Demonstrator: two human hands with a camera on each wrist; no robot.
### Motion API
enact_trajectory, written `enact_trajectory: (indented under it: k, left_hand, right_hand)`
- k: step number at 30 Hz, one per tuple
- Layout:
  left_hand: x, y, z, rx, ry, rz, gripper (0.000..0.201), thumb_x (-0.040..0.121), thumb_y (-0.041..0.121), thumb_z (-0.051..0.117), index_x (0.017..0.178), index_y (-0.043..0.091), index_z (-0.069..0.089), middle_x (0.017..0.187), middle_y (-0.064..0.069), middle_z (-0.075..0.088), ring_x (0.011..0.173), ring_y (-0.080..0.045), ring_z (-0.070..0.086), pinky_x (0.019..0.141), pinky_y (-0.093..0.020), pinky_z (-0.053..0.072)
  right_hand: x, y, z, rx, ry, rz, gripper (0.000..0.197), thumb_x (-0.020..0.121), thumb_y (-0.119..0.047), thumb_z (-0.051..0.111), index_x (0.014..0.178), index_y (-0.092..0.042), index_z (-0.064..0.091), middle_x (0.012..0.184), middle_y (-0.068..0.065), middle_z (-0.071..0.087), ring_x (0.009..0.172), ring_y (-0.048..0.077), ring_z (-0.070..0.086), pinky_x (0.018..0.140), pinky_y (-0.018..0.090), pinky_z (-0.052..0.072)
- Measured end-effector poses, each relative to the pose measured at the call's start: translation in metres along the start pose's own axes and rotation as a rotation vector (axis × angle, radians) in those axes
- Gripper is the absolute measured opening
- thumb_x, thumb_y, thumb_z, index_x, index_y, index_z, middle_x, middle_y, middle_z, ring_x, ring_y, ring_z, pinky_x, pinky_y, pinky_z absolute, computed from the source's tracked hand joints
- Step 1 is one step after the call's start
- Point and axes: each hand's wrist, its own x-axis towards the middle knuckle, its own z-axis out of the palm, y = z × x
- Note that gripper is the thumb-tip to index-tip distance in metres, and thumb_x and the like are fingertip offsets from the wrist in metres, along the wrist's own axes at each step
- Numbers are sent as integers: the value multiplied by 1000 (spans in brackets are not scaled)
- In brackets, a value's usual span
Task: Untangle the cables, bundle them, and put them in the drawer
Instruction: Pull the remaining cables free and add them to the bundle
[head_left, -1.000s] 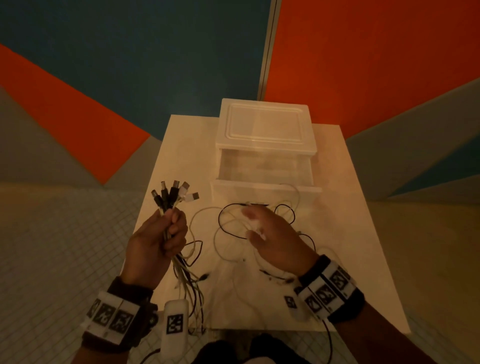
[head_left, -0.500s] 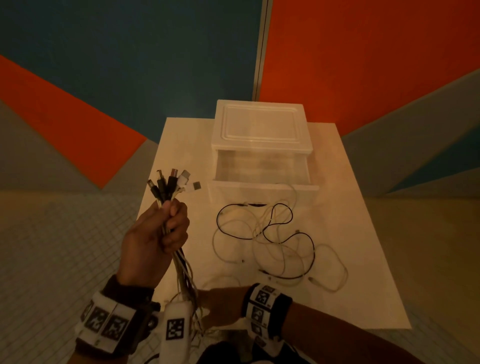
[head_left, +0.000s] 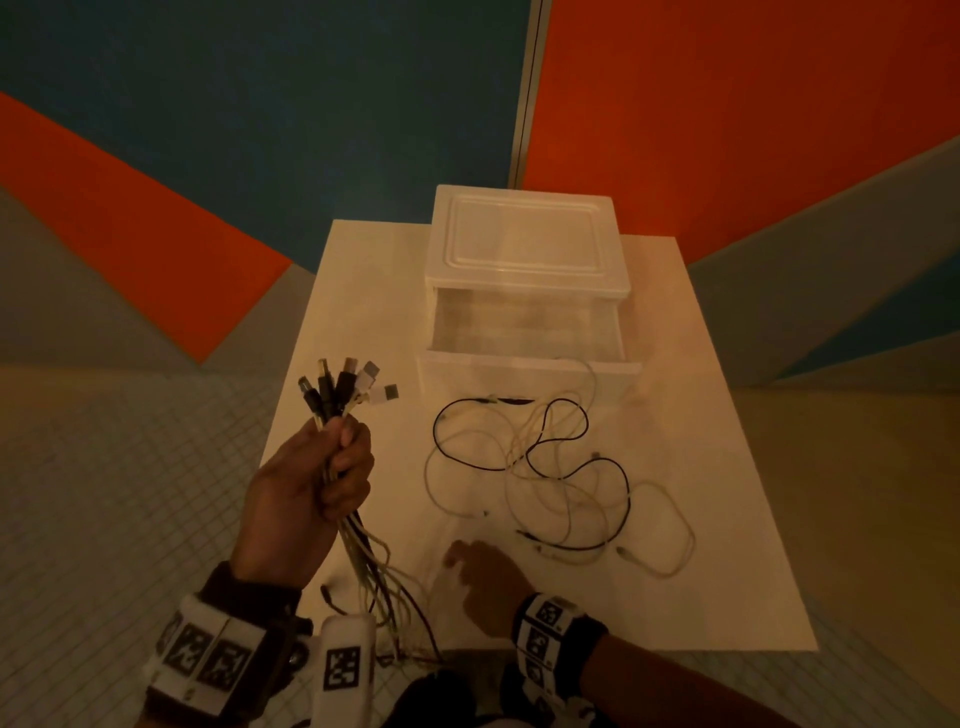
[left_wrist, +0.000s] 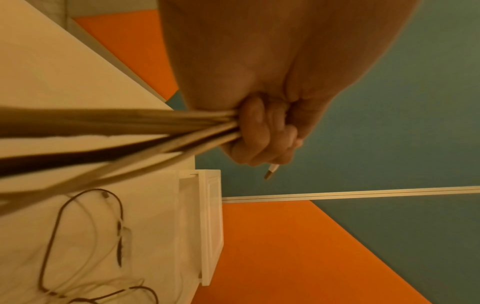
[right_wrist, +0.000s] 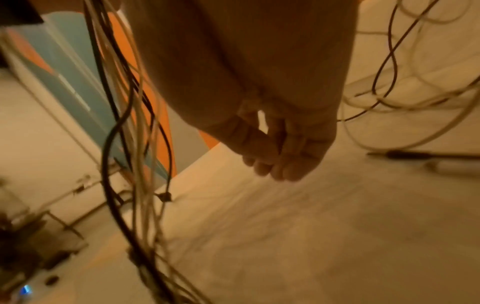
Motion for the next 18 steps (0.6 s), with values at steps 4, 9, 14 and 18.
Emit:
enact_trajectory:
  k: [4,9,14,18]
  left_hand:
    - [-6,-8,-5,30,66,-42,26,98,18,33,78,12,47,68,1,33,47,-6,20,41,-21,15]
    - [-10,-12,-6,61,107,-36,24,98,17,33,78,12,47,67,0,34,49,-9,15,41,-21,15]
    - [-5,-19,-7,55,110,-47,23,98,16,34,79,11,47,68,-1,33,49,-8,15,41,-21,15]
    - [0,-23,-8,59,103,-65,22,98,17,36,79,11,47,68,-1,34,47,-7,18,42,-23,15]
  right_hand:
    - [6,21,-3,-239,90,162,55,83,-15,58,136,-12,41,136,12,42,122,31,45,98,42,45]
    - [-5,61,3,-315,208,315,58,17,-15,92,70,-6,70,65,14,60,50,29,59,36,31,46]
    - [-8,78,10,-439,181,331,42,35,-2,90,69,-4,67,63,15,57,47,28,55,35,32,43]
    - [-7,87,9,-419,96,324,48,32,-9,92,74,-4,70,66,16,60,50,31,57,43,38,47]
